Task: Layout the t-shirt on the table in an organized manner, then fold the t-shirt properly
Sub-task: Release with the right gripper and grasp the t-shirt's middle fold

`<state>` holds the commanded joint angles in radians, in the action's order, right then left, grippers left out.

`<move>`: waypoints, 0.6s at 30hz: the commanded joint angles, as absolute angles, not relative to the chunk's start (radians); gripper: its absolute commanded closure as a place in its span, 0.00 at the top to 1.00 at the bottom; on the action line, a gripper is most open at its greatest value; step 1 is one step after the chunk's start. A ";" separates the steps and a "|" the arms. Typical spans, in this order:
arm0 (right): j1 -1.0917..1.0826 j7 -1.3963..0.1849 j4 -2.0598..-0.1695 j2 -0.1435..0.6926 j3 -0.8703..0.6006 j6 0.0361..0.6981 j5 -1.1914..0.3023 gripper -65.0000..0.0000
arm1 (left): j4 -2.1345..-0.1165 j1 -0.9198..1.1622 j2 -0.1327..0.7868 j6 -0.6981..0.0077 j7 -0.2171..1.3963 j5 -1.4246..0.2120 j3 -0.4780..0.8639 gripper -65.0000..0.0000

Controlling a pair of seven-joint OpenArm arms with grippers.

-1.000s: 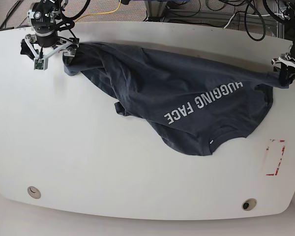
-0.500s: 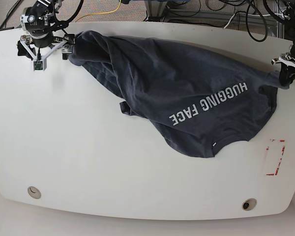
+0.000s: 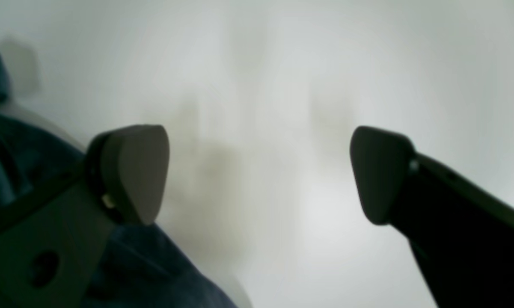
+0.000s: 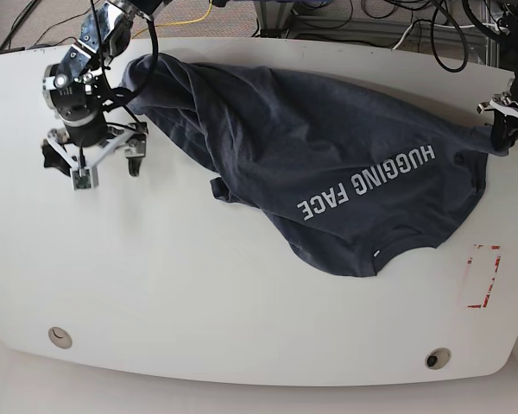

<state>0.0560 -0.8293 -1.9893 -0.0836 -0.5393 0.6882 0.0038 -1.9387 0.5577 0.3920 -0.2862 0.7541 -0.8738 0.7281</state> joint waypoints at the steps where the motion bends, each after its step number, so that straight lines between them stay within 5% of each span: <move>1: 0.038 -0.829 -1.980 -0.084 -0.512 0.688 0.002 1.00 | -1.939 0.558 0.392 -0.286 0.754 -0.874 0.728 0.00; 10: -0.153 -0.822 -1.790 -0.107 -0.269 0.688 0.002 1.00 | -1.939 0.561 0.392 -0.286 0.754 -0.875 0.728 0.00; 18: -0.332 -0.796 -1.509 -0.136 -0.209 0.688 0.002 1.00 | -1.939 0.561 0.392 -0.286 0.754 -0.877 0.730 0.00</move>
<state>-0.3322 -0.7956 -1.5090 -0.1358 -0.2094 0.6882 0.0023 -1.9387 0.5608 0.3920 -0.2862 0.7541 -0.8769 0.7296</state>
